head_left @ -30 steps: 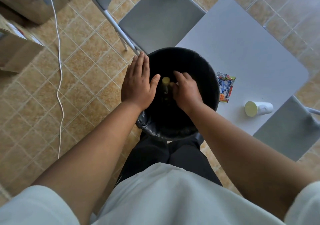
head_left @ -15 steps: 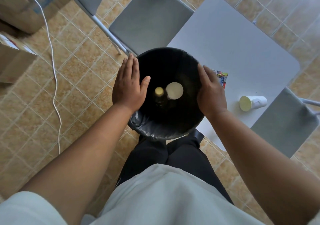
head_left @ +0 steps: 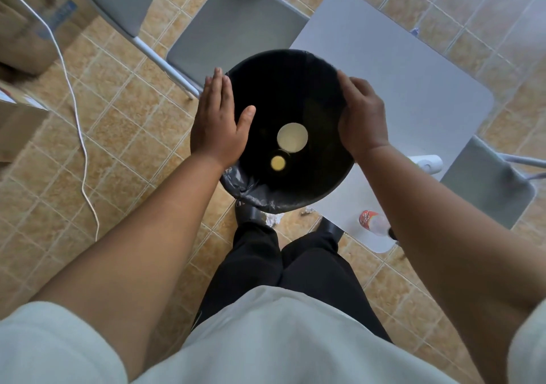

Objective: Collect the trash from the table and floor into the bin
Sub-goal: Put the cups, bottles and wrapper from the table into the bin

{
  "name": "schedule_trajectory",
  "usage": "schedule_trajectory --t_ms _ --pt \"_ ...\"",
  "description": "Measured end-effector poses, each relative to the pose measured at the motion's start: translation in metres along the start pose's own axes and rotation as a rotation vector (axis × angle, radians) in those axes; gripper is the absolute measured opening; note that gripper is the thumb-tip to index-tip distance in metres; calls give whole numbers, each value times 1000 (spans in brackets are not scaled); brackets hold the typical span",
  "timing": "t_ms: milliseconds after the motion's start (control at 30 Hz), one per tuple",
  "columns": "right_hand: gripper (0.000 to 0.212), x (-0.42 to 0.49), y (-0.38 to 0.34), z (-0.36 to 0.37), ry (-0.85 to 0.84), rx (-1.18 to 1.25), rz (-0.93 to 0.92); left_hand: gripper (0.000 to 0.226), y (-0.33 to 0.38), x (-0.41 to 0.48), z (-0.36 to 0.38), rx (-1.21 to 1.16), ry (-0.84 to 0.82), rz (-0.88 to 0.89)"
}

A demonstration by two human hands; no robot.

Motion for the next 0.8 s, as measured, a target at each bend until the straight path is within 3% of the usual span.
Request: schedule_trajectory --t_ms 167,333,467,533,633,733,800 --pt "62 1 7 -1 -16 22 0 77 3 1 0 50 -12 29" --pt "49 0 5 -7 -22 127 32 79 3 -14 5 260 13 72" --pt "43 -6 15 -21 84 422 281 79 3 -16 8 266 13 51" --pt "41 -14 36 -27 161 401 384 78 3 -15 9 260 19 46" --pt "40 -30 68 -23 -63 161 458 77 4 -17 11 258 35 43" --pt "52 -51 89 -7 -369 -18 404 77 4 -16 10 261 54 45" --pt "58 -62 97 5 -477 -79 345 76 4 -16 10 265 67 44"
Point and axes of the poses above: each hand's wrist, its own x-axis towards the middle knuckle, its own z-axis out of the palm, y = z × x, the point moved 3 cm from there along x, towards the middle knuckle, and after that the axes turned 10 degrees about x, right-handed, at the moved point
